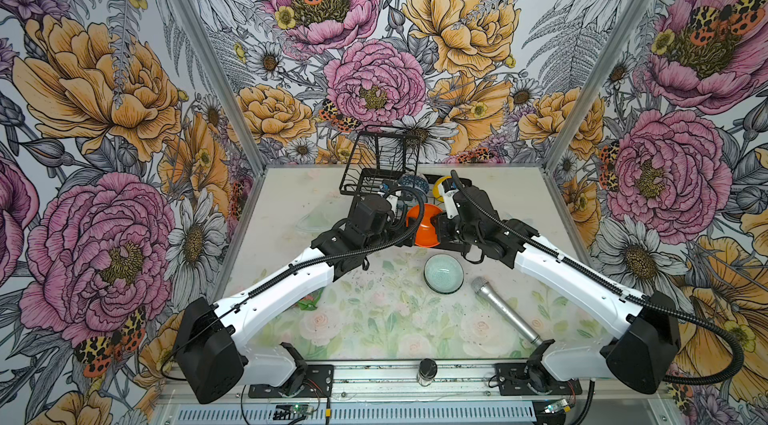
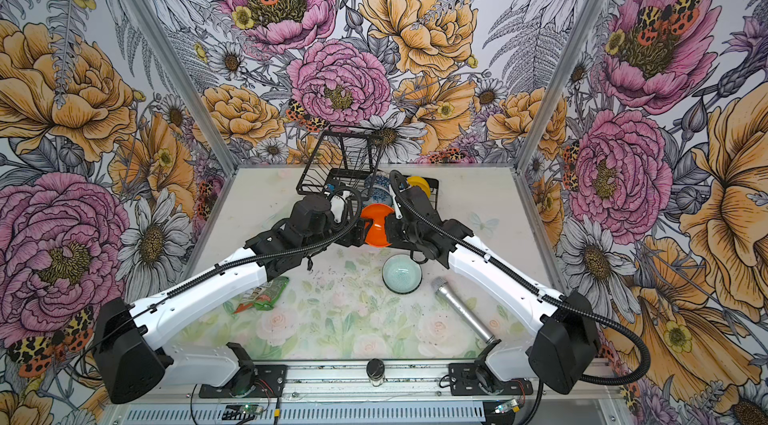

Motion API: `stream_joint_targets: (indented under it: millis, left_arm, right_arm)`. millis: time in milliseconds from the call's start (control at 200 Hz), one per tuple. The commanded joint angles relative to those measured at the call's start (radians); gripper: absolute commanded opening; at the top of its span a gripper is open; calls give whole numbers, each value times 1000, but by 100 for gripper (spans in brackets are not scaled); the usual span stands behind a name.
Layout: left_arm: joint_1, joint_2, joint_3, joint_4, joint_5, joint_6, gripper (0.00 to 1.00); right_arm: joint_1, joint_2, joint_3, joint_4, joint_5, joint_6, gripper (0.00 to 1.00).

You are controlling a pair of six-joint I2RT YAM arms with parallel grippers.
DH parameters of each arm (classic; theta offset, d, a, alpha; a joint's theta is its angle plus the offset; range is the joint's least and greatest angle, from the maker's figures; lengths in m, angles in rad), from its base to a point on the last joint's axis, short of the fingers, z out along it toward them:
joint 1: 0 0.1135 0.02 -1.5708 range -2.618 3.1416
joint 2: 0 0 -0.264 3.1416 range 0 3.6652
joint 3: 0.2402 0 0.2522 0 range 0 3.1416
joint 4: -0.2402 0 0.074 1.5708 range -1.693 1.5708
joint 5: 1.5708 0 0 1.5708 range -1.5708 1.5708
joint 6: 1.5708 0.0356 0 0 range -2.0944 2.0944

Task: Load the bowls into the dish rack
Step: 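Grasp the orange bowl rim with the right gripper beside the rack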

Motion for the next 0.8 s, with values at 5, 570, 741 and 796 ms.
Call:
stream_joint_targets:
  millis: [5,570,741,796]
  left_arm:
    - [14,-1,40,-64,46,33,99]
    - [83,0,68,-173,151,148,99]
    - [90,40,83,-193,142,176,99]
    - [91,50,83,-191,133,181,99]
  right_arm:
    - [-15,-51,32,16,17,-80,0]
    - [-70,-46,-92,379,524,-711,0]
    - [-82,-24,-306,843,553,-1024,0]
    - [-93,-4,-337,921,544,-1086,0]
